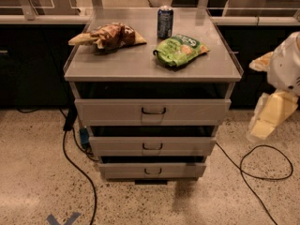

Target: Open middle drawer

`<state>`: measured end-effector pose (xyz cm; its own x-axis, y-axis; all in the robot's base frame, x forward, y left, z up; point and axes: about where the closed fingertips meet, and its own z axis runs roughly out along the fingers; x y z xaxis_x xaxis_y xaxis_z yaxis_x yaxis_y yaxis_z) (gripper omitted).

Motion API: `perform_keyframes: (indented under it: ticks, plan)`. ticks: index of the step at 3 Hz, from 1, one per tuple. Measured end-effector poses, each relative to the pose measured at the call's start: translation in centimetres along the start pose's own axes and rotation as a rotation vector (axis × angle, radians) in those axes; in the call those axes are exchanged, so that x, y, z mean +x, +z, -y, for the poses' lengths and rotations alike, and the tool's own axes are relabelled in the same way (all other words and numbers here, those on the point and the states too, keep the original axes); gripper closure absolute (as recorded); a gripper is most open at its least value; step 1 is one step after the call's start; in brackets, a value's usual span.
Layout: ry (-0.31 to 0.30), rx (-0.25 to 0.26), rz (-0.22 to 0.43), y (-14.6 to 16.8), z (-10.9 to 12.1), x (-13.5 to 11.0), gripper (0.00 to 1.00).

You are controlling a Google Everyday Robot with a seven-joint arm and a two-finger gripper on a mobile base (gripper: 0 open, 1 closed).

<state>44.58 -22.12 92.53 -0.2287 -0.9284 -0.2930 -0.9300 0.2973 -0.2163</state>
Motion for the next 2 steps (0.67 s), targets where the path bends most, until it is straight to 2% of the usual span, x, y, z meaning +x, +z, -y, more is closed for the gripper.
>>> perform_keyframes:
  ticks: [1, 2]
  plan:
    - [0.034, -0.007, 0.094, 5.5, 0.3, 1.0, 0.0]
    - [0.019, 0.008, 0.169, 13.3, 0.9, 0.1, 0.0]
